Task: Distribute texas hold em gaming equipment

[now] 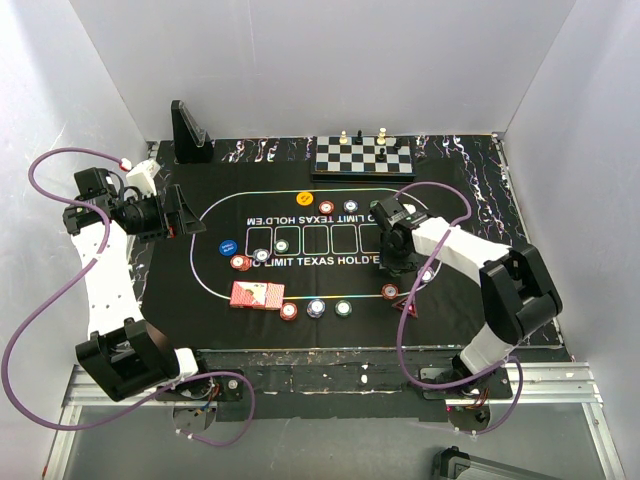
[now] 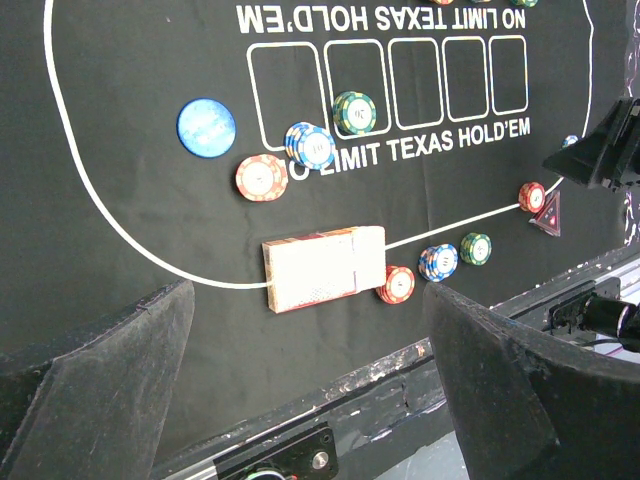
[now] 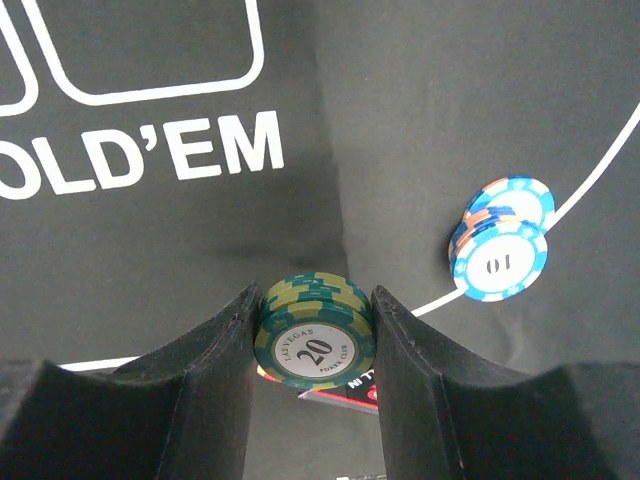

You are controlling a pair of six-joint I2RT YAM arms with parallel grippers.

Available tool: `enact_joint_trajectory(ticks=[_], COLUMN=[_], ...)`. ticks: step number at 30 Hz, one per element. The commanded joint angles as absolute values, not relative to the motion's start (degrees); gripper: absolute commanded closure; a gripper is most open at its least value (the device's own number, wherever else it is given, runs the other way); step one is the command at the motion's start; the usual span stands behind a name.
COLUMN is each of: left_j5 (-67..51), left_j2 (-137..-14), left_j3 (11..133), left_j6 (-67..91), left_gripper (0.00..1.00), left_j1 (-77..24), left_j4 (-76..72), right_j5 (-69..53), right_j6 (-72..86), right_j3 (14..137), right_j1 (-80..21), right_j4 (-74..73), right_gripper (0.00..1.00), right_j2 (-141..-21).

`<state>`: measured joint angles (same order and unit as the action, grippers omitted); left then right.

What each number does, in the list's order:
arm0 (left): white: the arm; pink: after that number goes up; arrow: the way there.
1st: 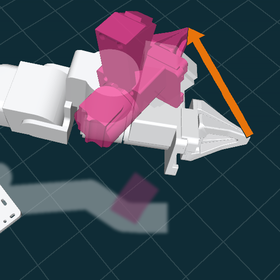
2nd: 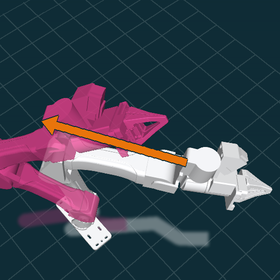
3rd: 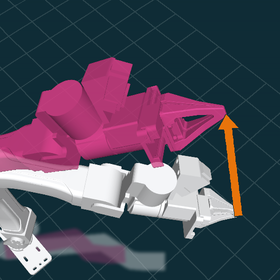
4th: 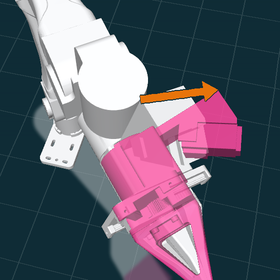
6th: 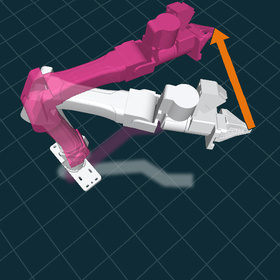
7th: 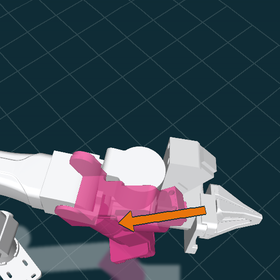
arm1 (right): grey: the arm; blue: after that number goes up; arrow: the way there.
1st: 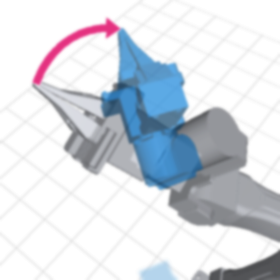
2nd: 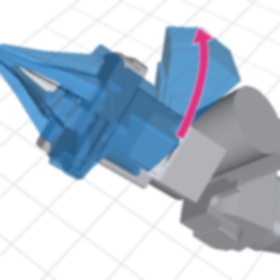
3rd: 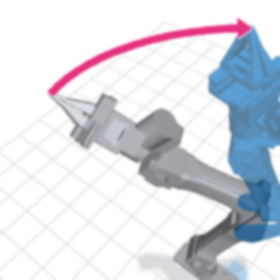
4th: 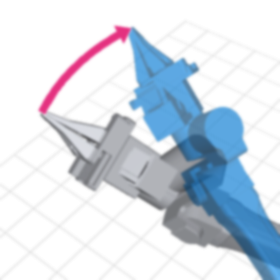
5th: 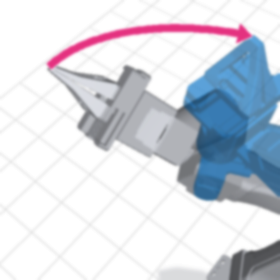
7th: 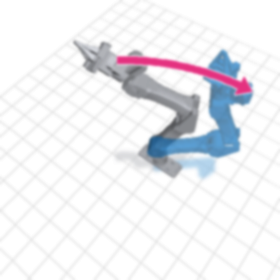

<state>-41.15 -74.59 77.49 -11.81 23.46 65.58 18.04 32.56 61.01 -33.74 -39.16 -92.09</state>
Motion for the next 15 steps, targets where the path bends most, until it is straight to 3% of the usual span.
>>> enact_joint_trajectory(ticks=[1, 15], left_j5=[-41.8, -42.7], left_j2=[-74.4, -74.1], left_j3=[79.0, 78.7], left_j6=[-12.4, -12.0], left_gripper=[0.0, 0.0], left_j1=[23.6, 23.6], left_j4=[65.7, 64.3], right_j5=[18.7, 19.2], right_j6=[31.5, 32.8], right_j3=[61.0, 56.6], right_j1=[-32.1, -30.8], right_j4=[-36.7, -36.3], right_gripper=[0.77, 0.79], right_j2=[-93.2, -95.3])
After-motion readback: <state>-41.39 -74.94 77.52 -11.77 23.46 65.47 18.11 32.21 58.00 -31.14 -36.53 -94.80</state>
